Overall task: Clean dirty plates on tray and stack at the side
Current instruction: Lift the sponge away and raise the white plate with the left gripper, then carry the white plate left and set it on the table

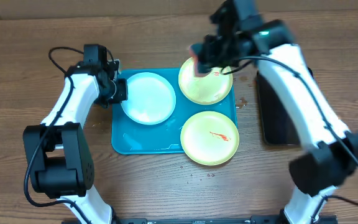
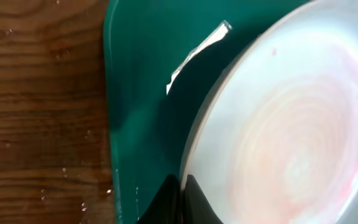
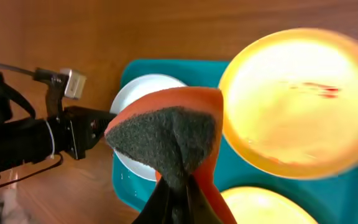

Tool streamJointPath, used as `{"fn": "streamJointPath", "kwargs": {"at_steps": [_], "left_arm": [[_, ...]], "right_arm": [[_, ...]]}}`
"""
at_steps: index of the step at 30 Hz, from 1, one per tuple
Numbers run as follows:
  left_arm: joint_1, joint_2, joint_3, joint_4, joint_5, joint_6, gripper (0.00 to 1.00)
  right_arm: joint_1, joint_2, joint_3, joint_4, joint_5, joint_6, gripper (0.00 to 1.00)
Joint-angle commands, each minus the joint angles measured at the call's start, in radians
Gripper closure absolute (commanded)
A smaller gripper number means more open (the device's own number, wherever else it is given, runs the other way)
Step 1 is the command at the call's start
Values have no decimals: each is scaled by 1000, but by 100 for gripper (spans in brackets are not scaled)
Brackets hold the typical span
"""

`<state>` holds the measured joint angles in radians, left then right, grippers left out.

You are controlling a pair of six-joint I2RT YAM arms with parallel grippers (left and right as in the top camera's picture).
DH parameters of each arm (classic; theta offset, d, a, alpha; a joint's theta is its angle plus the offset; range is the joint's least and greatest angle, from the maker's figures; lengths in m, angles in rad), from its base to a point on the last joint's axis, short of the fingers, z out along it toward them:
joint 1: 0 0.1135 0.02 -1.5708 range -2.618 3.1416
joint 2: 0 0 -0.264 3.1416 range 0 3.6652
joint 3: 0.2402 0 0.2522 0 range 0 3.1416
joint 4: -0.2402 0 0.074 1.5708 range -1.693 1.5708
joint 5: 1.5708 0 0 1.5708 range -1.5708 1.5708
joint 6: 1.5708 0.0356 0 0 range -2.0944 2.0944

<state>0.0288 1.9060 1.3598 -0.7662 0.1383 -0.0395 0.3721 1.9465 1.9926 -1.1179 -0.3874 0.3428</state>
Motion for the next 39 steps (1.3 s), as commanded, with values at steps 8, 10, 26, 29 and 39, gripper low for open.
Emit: {"fn": "streamJointPath", "kwargs": {"at_steps": [8,10,26,29,39], "left_arm": [[-20,-63,209,-119,-168,80,96],[-47,-94,215,-113,-209,82,96],[-317,-180,214,-176,-858,-113,96],[-351,-180,214,-190,-961,-126,96],[-457,-180,214,-193,-1190,-164,96]], "right_arm": [[-130,-42,11,-93,77,-3,96],[-140,-42,11,-100,81,-3,96],[-219,-42,11,-164,100,-4,96],[-224,-42,11,-169,100,-4,96],[-224,-42,11,-175,100,-3,96]]}}
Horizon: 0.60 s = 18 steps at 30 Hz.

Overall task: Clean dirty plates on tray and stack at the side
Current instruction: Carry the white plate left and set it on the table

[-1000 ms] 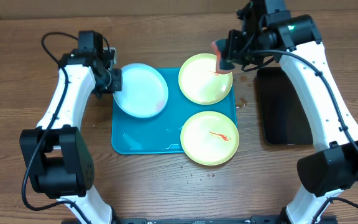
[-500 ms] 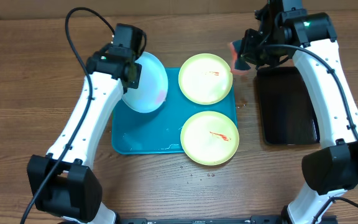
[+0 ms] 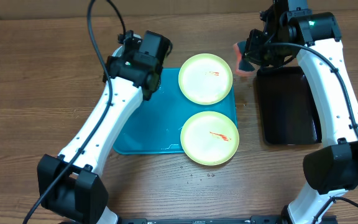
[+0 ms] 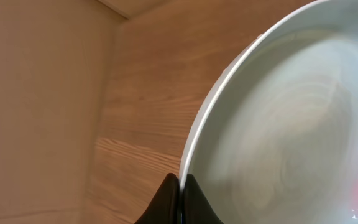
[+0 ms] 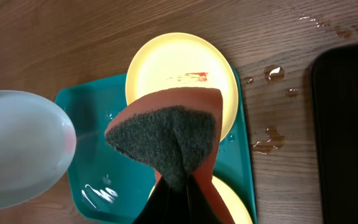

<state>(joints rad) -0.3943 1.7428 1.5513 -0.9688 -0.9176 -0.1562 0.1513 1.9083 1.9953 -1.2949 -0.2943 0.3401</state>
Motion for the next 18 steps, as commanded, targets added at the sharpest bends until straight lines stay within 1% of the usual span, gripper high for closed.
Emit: {"fn": "streamJointPath", "kwargs": {"at_steps": [1,9,14,18], "left_arm": [[-44,-17,22,10,-150,-48,96],[-113,-17,22,11,-343,-51,96],[-149,-17,22,12,-394,-55,96],[-162,-17,22,12,-402,-55,96]], "right_arm": [[-3,-3,9,0,7,-1,96],[-3,-3,9,-2,7,-1,96],[-3,-3,9,-2,6,-1,96],[-3,-3,9,-4,6,-1,96]]}}
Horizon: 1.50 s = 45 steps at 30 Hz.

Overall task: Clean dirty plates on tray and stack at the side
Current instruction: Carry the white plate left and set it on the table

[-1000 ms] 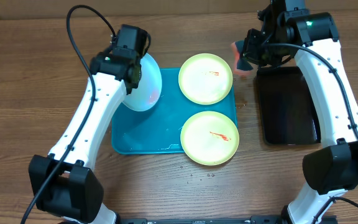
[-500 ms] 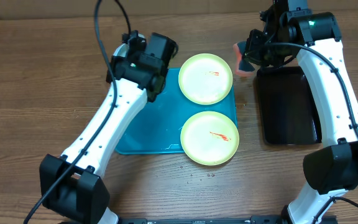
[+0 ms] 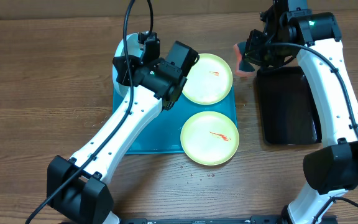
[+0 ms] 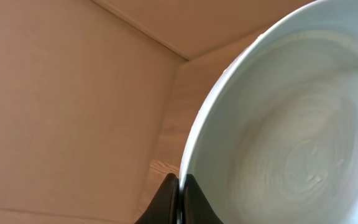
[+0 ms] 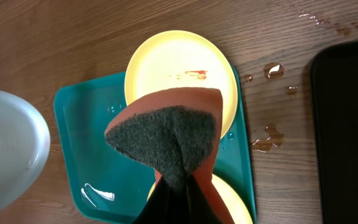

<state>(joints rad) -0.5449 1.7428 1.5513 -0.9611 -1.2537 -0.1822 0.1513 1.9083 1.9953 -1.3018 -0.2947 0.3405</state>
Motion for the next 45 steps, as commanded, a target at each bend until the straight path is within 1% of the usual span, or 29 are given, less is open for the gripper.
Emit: {"fn": "streamJointPath", "kwargs": {"at_steps": [1,4,6,9,11,14,17,19,22,28,31,35,39,45], "left_arm": [[-12,-17,22,4,-66,-29,96],[-10,-17,22,-5,-53,-47,96],[-6,-17,22,-39,9,-79,96],[22,-17,22,-100,275,-80,95],[68,-17,22,-129,452,-80,96],[173,-18,22,-140,657,-69,96],[311,-18,22,-139,867,-22,96],[432,-18,22,-140,1020,13,96],[612,-18,20,-142,1181,55,96],[925,-17,-27,-109,1363,85,95],[1049,-17,-117,-50,1409,81,95],[1204,-17,-275,84,1447,47,96],[1269,-17,-388,220,1521,47,96],[1241,-17,-488,359,1540,47,96]], "right_arm": [[-3,-3,9,2,7,-1,96],[-3,-3,9,2,7,-1,96],[-3,-3,9,2,7,-1,96],[-3,-3,9,2,7,-1,96],[-3,-3,9,1,7,-1,96],[-3,-3,9,2,7,-1,96],[-3,-3,9,-1,6,-1,96],[-3,-3,9,-4,6,-1,96],[-3,-3,9,-5,6,-1,96],[-3,-3,9,-3,6,-1,96],[-3,-3,9,-2,6,-1,96],[-3,-3,9,-3,6,-1,96],[-3,-3,9,8,6,-1,96],[-3,-3,9,10,6,-1,96]]}}
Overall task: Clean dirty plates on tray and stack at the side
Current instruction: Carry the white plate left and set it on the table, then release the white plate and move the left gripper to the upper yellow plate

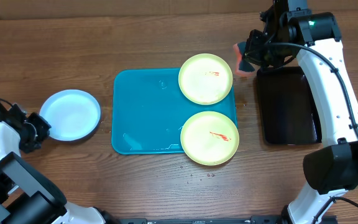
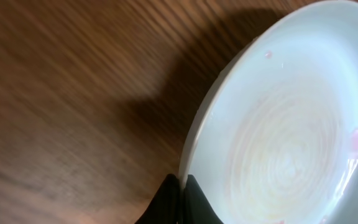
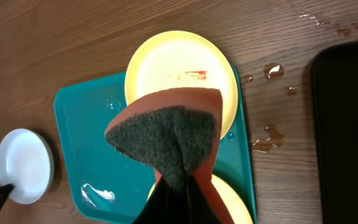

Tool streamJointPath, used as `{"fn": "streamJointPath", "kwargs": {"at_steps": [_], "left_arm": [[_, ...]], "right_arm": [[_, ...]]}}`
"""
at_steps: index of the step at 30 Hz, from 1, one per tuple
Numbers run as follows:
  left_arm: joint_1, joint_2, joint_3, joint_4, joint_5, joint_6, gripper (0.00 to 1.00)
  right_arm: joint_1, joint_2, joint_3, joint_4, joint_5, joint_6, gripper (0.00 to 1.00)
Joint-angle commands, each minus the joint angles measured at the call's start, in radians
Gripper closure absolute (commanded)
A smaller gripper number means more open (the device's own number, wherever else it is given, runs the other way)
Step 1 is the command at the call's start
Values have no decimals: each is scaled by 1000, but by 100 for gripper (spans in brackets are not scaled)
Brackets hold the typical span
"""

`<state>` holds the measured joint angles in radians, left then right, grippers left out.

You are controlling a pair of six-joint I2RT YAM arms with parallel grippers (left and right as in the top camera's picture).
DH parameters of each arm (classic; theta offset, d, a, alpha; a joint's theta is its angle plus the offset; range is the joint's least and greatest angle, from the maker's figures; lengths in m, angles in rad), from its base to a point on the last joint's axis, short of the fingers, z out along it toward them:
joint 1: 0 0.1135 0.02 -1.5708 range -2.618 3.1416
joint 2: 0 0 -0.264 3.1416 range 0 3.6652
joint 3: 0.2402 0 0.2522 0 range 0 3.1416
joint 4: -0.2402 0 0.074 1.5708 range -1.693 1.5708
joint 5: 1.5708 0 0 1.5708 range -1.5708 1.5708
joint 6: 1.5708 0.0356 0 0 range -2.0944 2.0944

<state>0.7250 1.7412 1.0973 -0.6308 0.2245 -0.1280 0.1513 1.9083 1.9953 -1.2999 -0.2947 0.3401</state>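
Note:
The white plate (image 1: 73, 115) lies low over the wooden table left of the teal tray (image 1: 143, 118), my left gripper (image 1: 38, 127) shut on its rim (image 2: 194, 143). Two yellow-green plates sit at the tray's right side, the far one (image 1: 206, 78) and the near one (image 1: 209, 137), each with a red smear. High at the back right, my right gripper (image 3: 179, 186) is shut on an orange sponge (image 3: 166, 134) with a dark scouring face, seen in the overhead view as the sponge (image 1: 241, 60).
A black tray (image 1: 288, 106) lies on the table to the right, under the right arm. Water drops (image 3: 272, 71) dot the wood between the two trays, and a wet patch (image 3: 98, 191) shows on the teal tray's near left.
My left arm has swung from above the teal tray's far left corner to the table's left side. The white plate it holds is now down near the wood. The right arm has not moved.
First my left gripper held the white plate's rim on the tray while the right held the sponge over the far yellow plate. Then the white plate was lifted off and the right arm stood back near the black tray. Now the plate is left of the tray.

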Motion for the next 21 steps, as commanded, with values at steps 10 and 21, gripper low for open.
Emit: {"fn": "streamJointPath", "kwargs": {"at_steps": [10,21], "left_arm": [[-68,-14,-43,36,45,1,18],[-273,-23,335,-303,-26,24,3]], "right_arm": [[-3,-3,9,4,6,-1,96],[-3,-3,9,13,6,0,96]]}}
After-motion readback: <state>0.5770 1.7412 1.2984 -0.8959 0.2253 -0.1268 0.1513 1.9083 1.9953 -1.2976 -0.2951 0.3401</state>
